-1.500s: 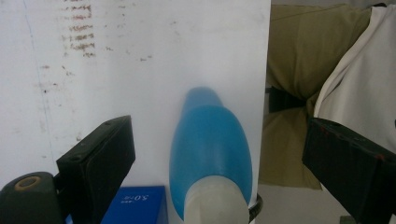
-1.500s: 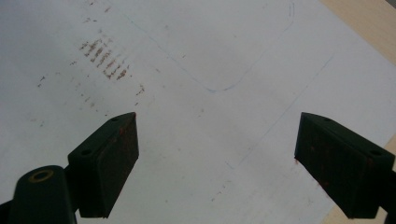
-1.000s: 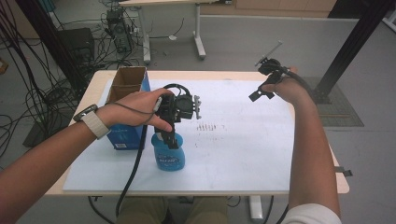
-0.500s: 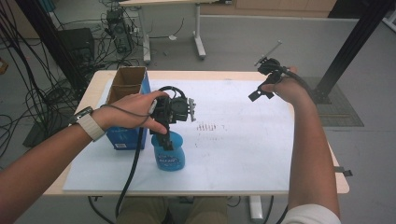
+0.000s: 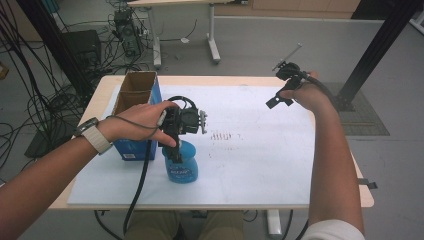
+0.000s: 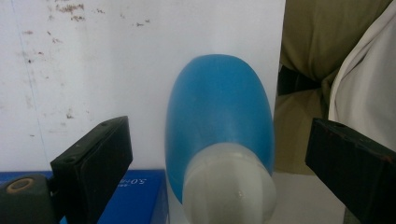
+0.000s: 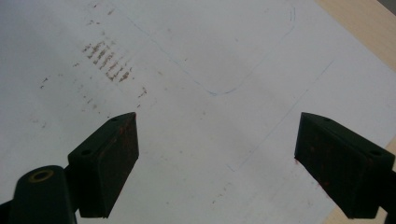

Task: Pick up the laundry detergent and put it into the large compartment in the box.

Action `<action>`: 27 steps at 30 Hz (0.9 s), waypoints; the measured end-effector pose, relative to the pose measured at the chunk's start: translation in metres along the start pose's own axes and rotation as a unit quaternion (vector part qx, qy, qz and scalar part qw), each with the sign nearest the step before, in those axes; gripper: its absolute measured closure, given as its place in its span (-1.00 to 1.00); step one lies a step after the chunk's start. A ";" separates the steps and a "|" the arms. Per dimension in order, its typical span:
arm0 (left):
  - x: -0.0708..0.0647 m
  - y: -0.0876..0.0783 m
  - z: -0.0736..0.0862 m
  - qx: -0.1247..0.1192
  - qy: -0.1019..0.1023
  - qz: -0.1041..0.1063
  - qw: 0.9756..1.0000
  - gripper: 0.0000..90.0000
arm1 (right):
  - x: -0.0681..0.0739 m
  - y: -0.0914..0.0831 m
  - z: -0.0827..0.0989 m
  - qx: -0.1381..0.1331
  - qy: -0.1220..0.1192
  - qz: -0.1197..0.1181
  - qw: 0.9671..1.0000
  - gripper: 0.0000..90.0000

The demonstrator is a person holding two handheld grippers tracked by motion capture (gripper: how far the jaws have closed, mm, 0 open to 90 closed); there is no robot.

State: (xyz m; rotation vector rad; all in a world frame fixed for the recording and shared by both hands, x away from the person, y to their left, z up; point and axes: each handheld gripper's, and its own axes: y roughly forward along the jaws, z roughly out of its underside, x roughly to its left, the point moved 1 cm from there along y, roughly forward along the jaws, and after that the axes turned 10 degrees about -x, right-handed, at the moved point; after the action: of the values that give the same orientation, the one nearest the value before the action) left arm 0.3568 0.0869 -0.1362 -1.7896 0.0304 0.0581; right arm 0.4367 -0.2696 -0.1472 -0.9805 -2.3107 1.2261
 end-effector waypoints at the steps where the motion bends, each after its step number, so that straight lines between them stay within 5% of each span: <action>1: 0.000 0.001 0.001 -0.001 0.001 -0.001 1.000 -0.83 | 0.000 0.000 0.000 0.000 0.000 0.000 1.000 -0.70; 27: -0.004 0.013 0.005 0.004 0.001 -0.013 1.000 -0.82 | 0.003 0.000 -0.001 -0.003 -0.003 0.001 1.000 -0.70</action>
State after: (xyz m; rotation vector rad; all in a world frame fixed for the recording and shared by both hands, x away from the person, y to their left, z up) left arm 0.3524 0.0885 -0.1499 -1.7816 0.0078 0.0370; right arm 0.4346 -0.2670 -0.1466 -0.9826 -2.3194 1.2249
